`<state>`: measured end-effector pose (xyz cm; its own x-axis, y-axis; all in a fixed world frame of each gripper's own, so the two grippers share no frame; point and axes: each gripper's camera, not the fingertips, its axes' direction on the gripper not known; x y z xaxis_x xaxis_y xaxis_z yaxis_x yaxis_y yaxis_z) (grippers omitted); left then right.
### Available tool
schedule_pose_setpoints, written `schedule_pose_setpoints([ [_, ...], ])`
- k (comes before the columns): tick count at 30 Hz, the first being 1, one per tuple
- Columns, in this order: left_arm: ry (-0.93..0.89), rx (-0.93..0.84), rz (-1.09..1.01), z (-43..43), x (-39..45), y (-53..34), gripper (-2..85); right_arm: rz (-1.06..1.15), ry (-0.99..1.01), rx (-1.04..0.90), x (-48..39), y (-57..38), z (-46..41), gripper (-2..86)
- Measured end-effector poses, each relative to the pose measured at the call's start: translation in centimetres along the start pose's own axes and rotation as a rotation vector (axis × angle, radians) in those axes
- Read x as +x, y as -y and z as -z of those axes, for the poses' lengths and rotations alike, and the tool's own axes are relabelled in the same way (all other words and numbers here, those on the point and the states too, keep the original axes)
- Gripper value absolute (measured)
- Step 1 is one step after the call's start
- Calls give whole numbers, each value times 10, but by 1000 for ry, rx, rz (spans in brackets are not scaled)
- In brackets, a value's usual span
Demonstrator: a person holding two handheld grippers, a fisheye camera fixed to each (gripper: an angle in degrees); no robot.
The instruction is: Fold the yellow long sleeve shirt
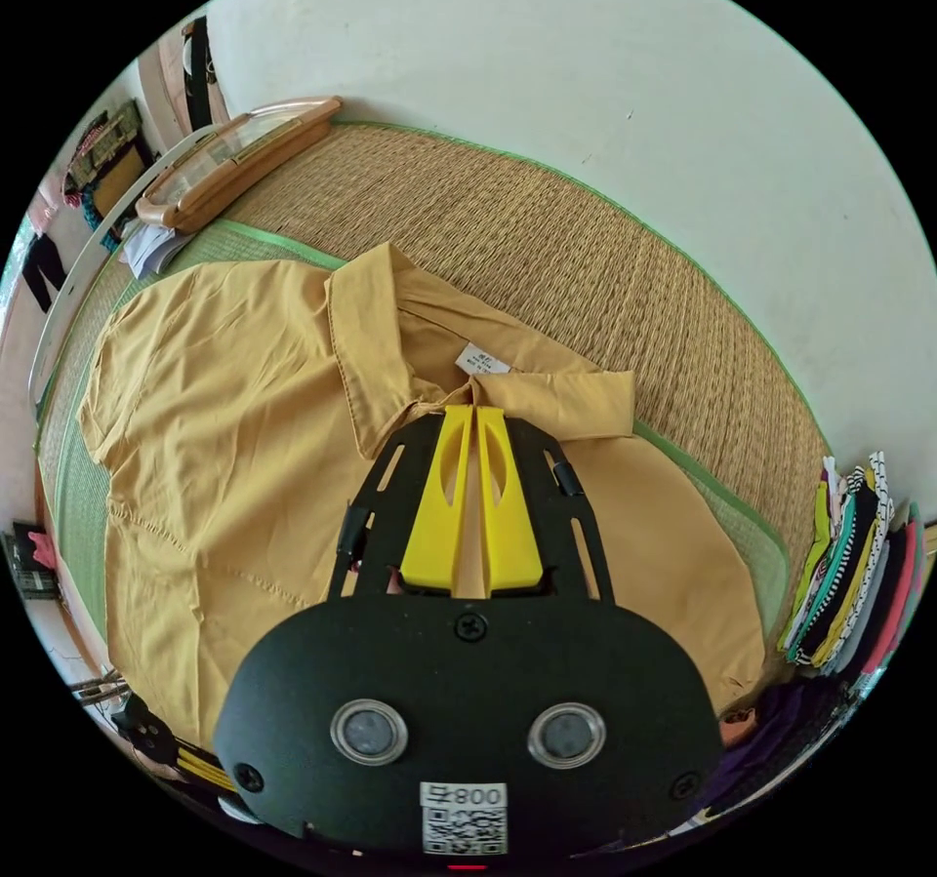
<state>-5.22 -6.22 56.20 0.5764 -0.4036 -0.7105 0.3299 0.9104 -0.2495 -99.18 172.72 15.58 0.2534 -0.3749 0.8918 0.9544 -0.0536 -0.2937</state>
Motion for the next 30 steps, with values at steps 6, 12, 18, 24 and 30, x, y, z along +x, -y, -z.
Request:
schedule_pose_setpoints([
  [6, -42, -18, 22, -4, -4, 4, 3, -30, 59, 25, 27, -20, 4, 12],
  [12, -16, -7, 63, 6, -11, -6, 3, -84, 226, 26, 73, -55, 26, 56],
  [18, 49, 1, -6, 14, -10, -12, 3, -151, 332, 63, 113, -122, 56, 76],
  [24, 100, 88, -93, 27, -15, -28, 7, -172, 462, 29, 97, -226, 103, 80],
  [30, 133, 147, -114, 37, -19, -52, 17, -94, 478, -178, -12, -392, 162, 77],
])
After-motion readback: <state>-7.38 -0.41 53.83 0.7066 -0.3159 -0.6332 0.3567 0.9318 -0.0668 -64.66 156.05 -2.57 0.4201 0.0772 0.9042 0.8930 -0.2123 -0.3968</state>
